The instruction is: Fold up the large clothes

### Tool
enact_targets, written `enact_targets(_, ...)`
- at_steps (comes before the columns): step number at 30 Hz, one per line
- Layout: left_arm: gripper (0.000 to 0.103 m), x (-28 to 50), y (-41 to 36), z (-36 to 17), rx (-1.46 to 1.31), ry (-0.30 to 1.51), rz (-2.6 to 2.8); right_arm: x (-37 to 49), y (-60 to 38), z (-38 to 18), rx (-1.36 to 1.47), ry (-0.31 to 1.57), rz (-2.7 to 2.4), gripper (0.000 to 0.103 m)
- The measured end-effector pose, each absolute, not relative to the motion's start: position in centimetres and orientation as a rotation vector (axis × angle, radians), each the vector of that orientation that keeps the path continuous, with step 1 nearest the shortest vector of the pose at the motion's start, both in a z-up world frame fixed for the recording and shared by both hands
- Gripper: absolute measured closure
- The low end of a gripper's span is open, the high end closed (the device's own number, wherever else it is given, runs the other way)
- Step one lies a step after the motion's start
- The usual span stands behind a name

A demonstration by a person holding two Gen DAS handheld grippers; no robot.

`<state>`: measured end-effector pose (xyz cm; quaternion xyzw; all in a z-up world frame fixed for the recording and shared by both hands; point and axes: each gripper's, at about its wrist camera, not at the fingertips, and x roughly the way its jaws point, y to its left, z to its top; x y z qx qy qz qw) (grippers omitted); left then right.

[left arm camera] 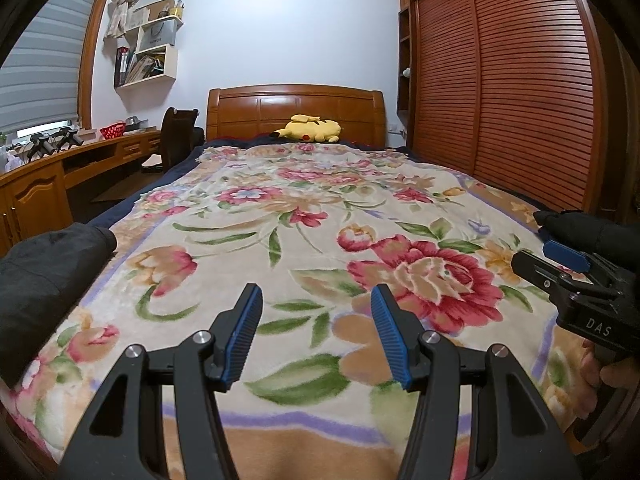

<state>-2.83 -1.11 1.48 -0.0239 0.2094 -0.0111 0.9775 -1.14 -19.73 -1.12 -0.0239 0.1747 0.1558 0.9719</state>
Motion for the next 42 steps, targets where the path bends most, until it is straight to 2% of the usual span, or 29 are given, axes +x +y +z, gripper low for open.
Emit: enact_targets(42,0.047,-3.35,-1.41,2.15,-0.045,0.408,-0.021,-1.03,-20.1,-1.04,-0.046,0.345,0.313,0.019)
